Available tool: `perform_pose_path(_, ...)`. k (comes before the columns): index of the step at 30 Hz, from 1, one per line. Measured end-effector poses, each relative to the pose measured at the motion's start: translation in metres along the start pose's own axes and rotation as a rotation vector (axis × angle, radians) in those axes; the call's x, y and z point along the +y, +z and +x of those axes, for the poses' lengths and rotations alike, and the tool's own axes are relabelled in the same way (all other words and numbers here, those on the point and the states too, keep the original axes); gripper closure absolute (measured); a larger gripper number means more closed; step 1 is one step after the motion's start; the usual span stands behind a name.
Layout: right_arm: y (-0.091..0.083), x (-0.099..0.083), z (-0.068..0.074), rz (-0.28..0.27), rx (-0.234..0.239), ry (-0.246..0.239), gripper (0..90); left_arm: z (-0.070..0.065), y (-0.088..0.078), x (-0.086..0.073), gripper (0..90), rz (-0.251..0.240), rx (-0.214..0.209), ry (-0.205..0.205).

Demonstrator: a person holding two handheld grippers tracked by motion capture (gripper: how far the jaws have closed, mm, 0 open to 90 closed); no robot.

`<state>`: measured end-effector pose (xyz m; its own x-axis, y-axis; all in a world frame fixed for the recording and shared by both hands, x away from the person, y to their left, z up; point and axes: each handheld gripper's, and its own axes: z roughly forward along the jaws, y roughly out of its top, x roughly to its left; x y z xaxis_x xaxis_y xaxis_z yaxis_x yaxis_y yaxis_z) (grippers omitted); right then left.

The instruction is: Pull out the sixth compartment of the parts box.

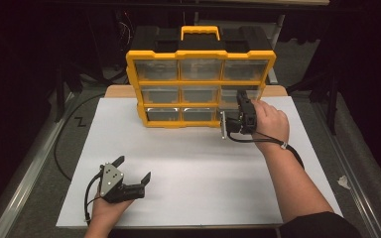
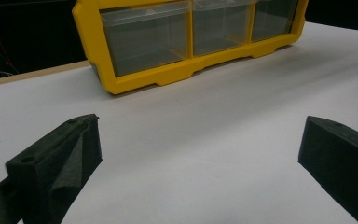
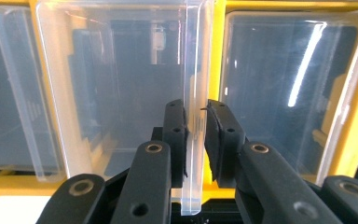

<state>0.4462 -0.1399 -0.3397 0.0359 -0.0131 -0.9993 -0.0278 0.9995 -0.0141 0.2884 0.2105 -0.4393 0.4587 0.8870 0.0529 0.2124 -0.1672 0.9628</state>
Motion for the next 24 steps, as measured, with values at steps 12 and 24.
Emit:
perform_pose_path(12,-0.029,-0.004,0.002,-0.027,0.001,0.001,80.7,0.0,0.001,0.0,0.2,0.01,0.0,0.009)
perform_pose_path(24,-0.047,-0.006,0.0,-0.047,0.001,-0.009,80.7,0.001,0.0,-0.001,0.3,0.013,-0.001,0.014)
